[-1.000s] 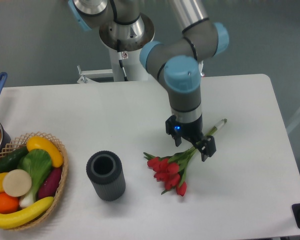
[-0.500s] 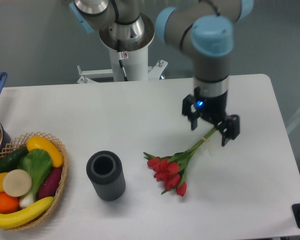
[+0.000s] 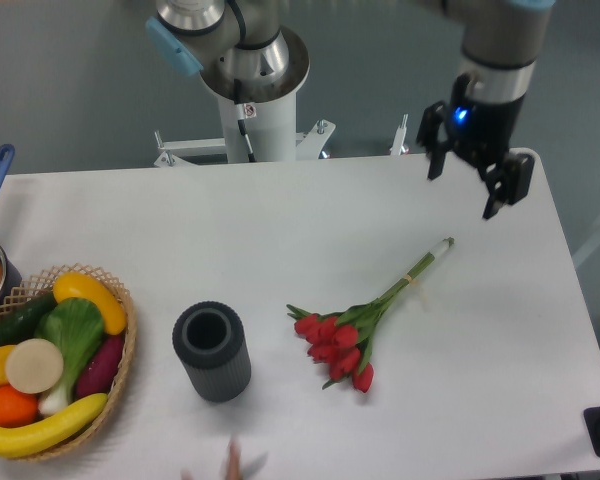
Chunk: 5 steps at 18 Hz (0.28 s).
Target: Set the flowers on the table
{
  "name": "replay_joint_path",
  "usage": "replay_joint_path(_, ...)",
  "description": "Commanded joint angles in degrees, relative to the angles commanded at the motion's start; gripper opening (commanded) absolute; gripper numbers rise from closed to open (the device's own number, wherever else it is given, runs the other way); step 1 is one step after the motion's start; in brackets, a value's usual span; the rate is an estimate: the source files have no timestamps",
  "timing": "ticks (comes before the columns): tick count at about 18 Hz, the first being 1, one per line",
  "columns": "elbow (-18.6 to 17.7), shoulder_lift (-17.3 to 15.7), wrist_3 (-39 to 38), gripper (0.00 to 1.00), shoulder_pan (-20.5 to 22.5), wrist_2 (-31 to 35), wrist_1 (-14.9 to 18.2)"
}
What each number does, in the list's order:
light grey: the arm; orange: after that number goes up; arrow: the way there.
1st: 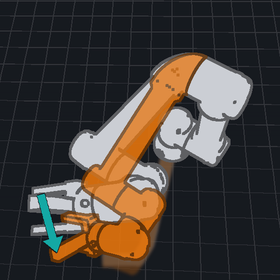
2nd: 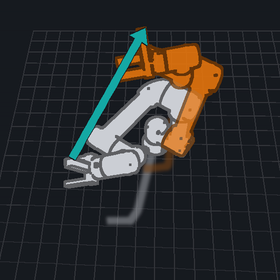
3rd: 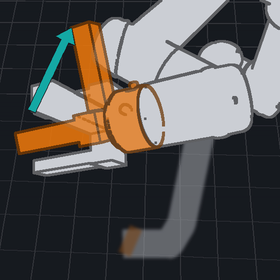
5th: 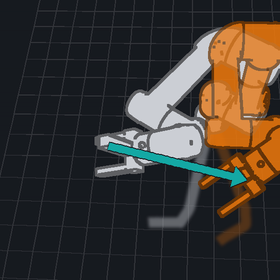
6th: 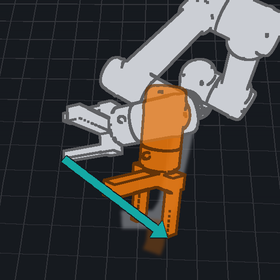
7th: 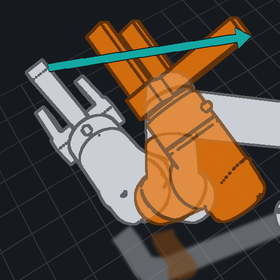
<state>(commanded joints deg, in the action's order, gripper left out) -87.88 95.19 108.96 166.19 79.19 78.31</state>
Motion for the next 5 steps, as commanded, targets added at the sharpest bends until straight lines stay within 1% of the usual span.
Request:
replay_joint_path(3, -2.0, -1.8, 5.1, 1.0, 3.3, -2.3, 0.0)
replay_joint_path(5, -2.6, -2.2, 5.3, 1.0, 3.6, -3.3, 0.0)
